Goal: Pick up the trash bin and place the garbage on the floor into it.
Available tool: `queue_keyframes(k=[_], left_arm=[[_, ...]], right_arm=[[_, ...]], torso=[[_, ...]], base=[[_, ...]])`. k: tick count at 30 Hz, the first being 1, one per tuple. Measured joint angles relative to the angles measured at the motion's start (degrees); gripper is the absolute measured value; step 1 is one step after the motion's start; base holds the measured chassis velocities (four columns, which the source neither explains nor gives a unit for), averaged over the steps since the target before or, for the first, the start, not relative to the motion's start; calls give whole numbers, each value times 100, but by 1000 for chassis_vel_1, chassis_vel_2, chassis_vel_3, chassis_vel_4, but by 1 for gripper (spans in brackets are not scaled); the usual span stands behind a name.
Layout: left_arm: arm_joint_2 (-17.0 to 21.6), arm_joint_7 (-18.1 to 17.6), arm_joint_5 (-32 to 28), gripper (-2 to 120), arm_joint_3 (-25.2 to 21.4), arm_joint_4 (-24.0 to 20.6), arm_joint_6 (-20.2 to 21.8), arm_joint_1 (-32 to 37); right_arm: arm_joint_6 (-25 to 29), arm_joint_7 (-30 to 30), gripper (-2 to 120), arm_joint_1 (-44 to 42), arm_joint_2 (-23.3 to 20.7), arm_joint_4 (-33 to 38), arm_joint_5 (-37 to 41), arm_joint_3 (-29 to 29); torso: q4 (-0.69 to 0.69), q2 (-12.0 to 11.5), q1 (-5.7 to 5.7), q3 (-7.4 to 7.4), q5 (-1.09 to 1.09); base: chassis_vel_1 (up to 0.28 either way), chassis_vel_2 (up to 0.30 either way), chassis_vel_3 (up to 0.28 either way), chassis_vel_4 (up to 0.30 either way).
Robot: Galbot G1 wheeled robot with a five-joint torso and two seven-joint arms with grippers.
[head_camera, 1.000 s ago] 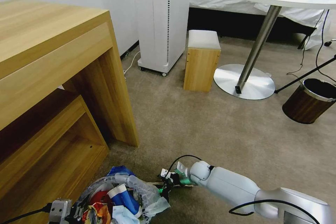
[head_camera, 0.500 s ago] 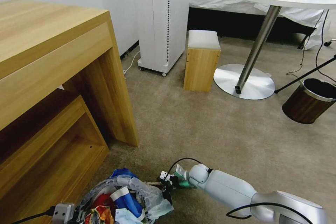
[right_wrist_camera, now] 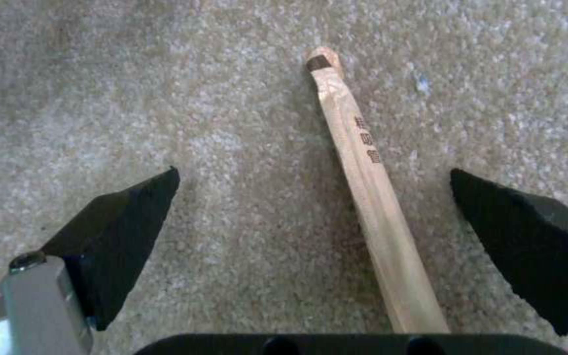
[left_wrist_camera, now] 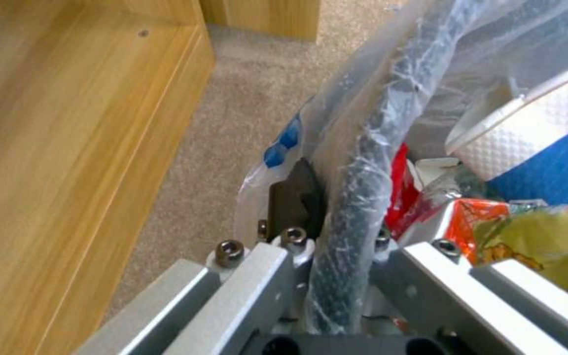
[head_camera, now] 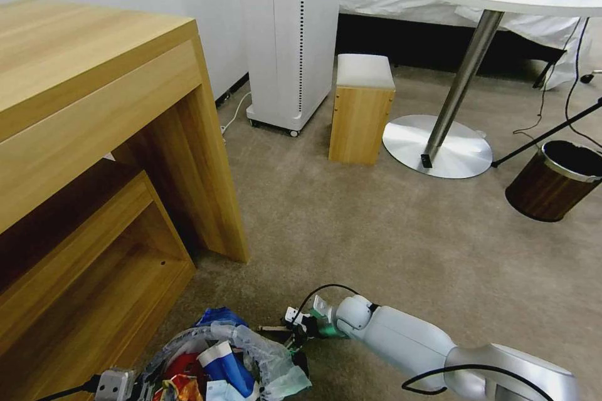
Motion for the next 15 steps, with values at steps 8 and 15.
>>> queue_keyframes(k=[8,15], left_arm=[[-56,2,86,0,14,-6,-11,28],[-33,17,62,0,-16,5,-22,39]], right_arm=[[-46,-46,75,66,7,23,90,-26],[-64,-72,47,115,0,30,107,-50]], torso=[[1,0,0,1,0],[1,0,0,0,1]], base=[[0,0,0,0],[0,0,0,0]])
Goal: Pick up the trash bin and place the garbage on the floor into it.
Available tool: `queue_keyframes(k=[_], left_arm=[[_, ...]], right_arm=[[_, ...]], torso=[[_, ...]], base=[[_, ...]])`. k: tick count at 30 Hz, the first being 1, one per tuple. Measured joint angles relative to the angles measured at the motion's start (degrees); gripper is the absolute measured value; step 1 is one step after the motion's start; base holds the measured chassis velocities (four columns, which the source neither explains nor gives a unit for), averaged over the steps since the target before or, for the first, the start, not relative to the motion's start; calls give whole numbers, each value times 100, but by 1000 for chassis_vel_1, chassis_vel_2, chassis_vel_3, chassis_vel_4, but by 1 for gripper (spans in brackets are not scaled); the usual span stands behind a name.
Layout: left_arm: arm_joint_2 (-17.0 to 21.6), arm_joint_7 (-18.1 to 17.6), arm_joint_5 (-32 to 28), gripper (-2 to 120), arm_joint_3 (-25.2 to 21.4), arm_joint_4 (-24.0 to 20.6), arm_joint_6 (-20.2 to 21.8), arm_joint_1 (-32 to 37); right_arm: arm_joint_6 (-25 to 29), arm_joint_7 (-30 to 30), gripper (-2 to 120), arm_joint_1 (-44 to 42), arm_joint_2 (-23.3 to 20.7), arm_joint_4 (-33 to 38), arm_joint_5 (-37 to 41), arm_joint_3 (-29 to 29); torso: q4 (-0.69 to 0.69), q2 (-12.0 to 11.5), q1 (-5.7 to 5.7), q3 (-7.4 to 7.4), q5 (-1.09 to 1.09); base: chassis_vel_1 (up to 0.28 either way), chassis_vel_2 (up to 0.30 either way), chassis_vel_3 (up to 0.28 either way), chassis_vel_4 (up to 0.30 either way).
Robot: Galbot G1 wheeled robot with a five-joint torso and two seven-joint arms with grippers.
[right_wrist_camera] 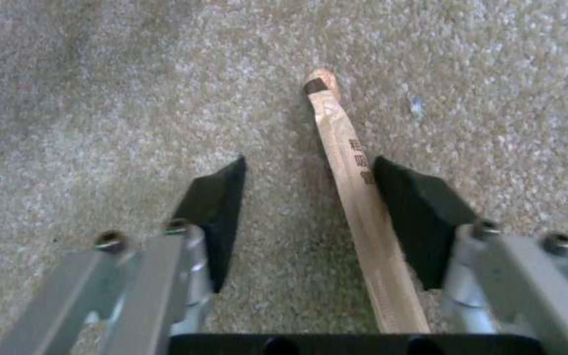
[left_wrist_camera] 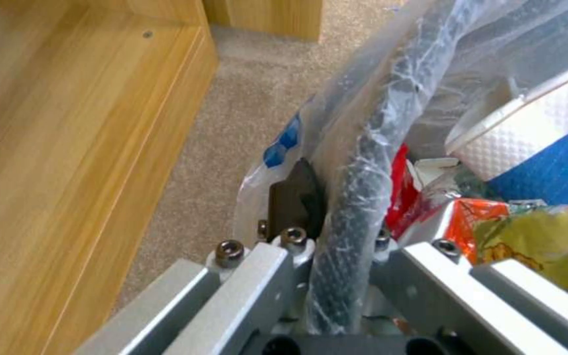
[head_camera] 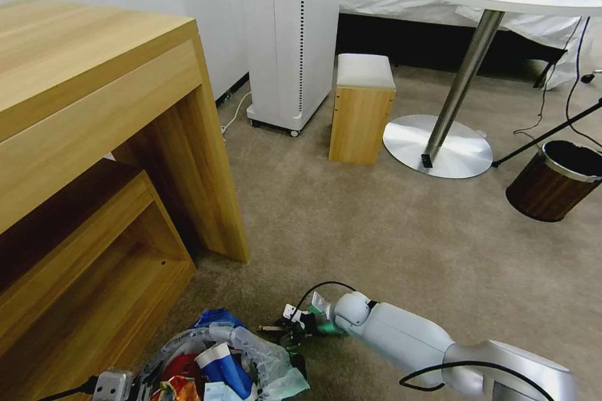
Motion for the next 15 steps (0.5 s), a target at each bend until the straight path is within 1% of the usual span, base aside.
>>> queue_keyframes(k=[3,4,7,8,9,10,11,12,13,15], left_arm=[[-11,-1,35,0,38,15,-6,-1],[-11,-1,35,0,38,15,-6,-1],[-8,6,63,0,59,46,-25,-14],[-8,6,63,0,59,46,-25,-14],[2,6,62,0,59,49,-25,-15],[17,4,58,0,60,52,-25,-20],[43,4,56,0,58,62,-30,-30],[43,4,56,0,58,62,-30,-30],[49,4,53,0,58,71,-33,-35],[64,4,53,0,59,85,-40,-44]], right_arm=[[-5,11,36,20,-16,33,12,-7],[-5,11,36,20,-16,33,12,-7],[-9,16,20,69,-44,53,61,-13],[-9,16,20,69,-44,53,61,-13],[-11,17,17,76,-53,64,71,-13],[-19,19,12,87,-67,81,89,-16],[-26,34,5,104,-86,106,121,-23],[-26,34,5,104,-86,106,121,-23],[-27,54,2,112,-93,115,147,-32],[-27,68,0,126,-96,127,172,-43]], torso=[[0,0,0,0,0],[0,0,0,0,0],[0,0,0,0,0],[0,0,0,0,0],[0,0,0,0,0],[0,0,0,0,0],[-1,0,0,0,0],[-1,0,0,0,0],[-1,0,0,0,-1],[0,0,0,0,-1]], base=[[0,0,0,0],[0,0,0,0],[0,0,0,0],[0,0,0,0],[0,0,0,0],[0,0,0,0],[0,0,0,0],[0,0,0,0],[0,0,0,0],[0,0,0,0]])
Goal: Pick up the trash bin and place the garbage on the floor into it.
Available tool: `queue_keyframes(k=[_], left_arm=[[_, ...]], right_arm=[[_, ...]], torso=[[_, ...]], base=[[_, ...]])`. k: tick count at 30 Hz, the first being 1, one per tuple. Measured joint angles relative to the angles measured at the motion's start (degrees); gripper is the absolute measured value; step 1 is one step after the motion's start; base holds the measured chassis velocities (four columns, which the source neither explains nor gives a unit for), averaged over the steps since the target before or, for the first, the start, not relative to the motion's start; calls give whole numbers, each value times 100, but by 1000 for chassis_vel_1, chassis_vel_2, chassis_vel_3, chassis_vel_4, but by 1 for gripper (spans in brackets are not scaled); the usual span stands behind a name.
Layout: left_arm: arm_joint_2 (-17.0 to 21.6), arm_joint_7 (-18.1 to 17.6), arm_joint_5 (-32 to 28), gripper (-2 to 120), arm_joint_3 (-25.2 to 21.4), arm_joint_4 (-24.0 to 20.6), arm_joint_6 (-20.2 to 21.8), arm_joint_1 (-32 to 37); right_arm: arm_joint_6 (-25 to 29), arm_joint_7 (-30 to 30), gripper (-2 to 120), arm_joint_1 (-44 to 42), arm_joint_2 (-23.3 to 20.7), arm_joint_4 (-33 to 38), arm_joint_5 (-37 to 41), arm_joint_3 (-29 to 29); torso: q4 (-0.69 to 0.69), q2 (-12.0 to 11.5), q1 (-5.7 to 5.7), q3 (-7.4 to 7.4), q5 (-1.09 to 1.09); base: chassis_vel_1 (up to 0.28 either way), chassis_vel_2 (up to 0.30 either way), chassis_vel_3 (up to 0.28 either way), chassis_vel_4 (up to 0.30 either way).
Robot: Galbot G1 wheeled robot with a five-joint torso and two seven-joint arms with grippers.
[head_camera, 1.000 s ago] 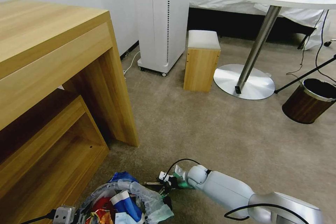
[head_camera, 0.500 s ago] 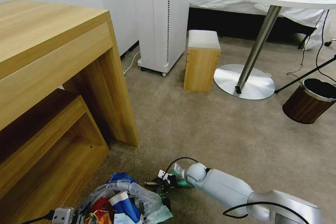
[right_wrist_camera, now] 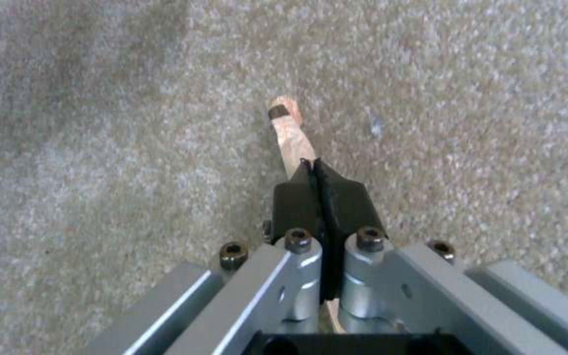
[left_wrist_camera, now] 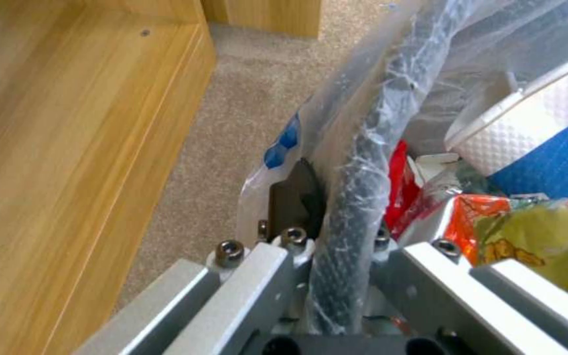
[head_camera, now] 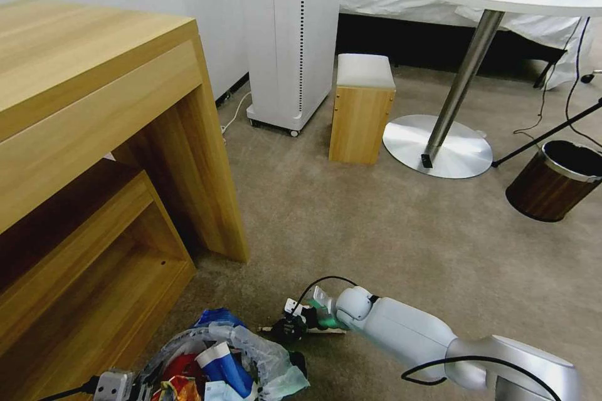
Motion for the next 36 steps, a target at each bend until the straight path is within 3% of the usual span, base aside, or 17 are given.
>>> queue_keyframes(k=[21,32,36], left_arm=[[241,-44,-137,0,12,111,-3,-109],[263,-60,-154,0,47,158,-8,-176],[277,-61,-168,0,48,157,-8,-183]], right_arm=[[-47,145,2,58,-13,-44,-63,-88],[-18,221,46,-23,-13,-136,-152,-75],[-14,226,54,-52,15,-147,-157,-70]], torso=[[0,0,0,0,0],[0,0,0,0,1],[-1,0,0,-1,0]], base=[[0,0,0,0],[0,0,0,0],[0,0,0,0]])
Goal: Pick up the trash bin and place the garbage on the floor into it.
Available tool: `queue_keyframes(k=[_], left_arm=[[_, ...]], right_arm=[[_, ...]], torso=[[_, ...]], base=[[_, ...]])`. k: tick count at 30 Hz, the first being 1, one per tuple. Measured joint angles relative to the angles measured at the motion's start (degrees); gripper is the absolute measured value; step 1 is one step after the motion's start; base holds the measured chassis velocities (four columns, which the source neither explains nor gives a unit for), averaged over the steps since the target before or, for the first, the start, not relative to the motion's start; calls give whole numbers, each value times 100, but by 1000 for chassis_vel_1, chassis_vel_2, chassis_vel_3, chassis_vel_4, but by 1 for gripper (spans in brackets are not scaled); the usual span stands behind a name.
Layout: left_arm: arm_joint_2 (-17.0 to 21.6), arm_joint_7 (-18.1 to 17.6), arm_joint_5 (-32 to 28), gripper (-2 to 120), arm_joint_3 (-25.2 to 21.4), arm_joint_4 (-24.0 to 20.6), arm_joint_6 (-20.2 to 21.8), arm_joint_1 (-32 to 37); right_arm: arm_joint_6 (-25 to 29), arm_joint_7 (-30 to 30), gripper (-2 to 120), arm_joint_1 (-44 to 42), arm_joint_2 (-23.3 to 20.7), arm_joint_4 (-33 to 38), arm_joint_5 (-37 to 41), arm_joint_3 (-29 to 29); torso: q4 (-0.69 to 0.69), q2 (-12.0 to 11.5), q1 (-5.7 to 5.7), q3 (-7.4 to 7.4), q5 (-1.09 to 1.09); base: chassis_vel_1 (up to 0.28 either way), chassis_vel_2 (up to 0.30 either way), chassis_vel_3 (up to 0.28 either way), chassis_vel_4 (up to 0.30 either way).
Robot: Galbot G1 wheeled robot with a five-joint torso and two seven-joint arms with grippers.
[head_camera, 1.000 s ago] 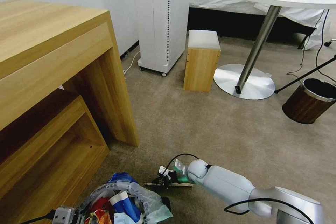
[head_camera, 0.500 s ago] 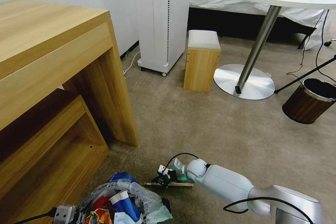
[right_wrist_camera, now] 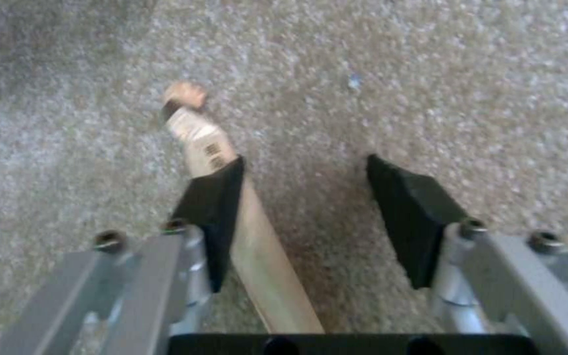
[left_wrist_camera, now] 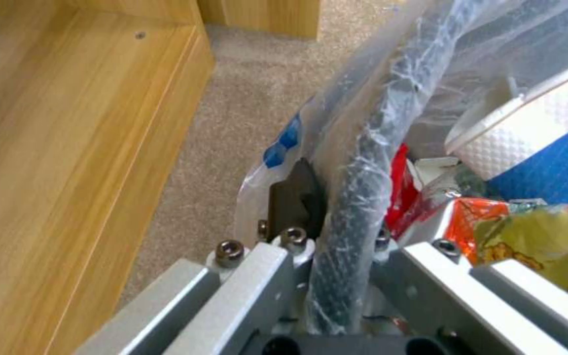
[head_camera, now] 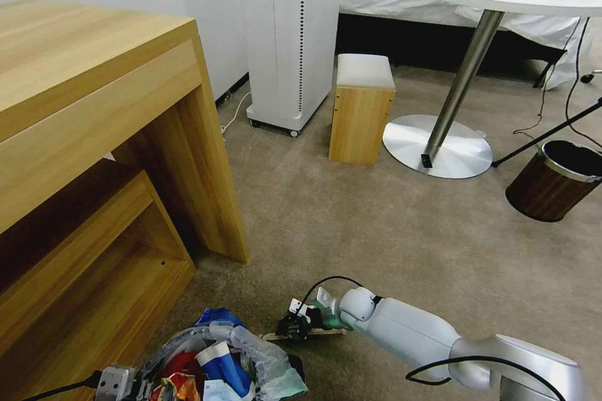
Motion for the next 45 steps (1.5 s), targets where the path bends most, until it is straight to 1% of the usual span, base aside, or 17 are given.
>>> queue_keyframes(k=[1,3,4,6,7,9,10,11,12,18,27,39,45], left_arm=[[0,0,-1,0,-2,0,0,2],[-18,-1,16,0,-6,-1,0,18],[-18,-1,16,0,-6,-1,0,18],[-42,2,60,0,-2,1,0,33],[-42,2,60,0,-2,1,0,33],[-84,8,101,0,2,3,0,45],[-84,8,101,0,2,3,0,45],[-101,14,119,0,2,2,-1,61],[-105,17,126,0,-5,1,-2,70],[-147,29,203,0,22,0,-3,74],[-132,38,243,0,9,-1,-7,80],[-257,76,356,0,91,19,-25,62],[-245,91,348,0,42,16,-25,74]], right_arm=[[3,0,62,-13,11,2,-2,0],[7,-2,71,-31,30,2,-11,4],[7,-2,71,-31,30,2,-11,4],[18,4,81,-41,35,2,-23,9],[18,4,81,-41,35,2,-23,9],[19,24,92,-48,36,20,-30,9],[19,24,92,-48,36,20,-30,9],[15,47,97,-47,26,26,-33,10],[12,62,99,-46,16,44,-34,9],[-23,77,100,-13,-29,146,-14,3],[-99,86,100,-40,-237,356,29,-79],[-102,117,100,-119,-247,353,-9,-90],[-101,100,100,-117,-195,296,-25,-120]], torso=[[0,0,0,0,0],[0,0,0,0,0],[0,0,0,0,0],[2,0,0,0,1],[2,0,0,0,1],[2,0,0,1,1],[2,0,0,1,1],[2,0,0,1,1],[0,0,0,1,-1],[0,0,0,1,-1],[0,0,0,1,0],[1,0,0,0,0],[-1,0,0,-1,-3]], base=[[0,0,0,0],[0,0,0,0],[0,0,0,0],[0,0,0,0],[0,0,0,0],[0,0,0,0],[0,0,0,0],[0,0,0,0],[0,0,0,0],[0,0,0,0],[0,0,0,0],[0,0,0,0],[0,0,0,0]])
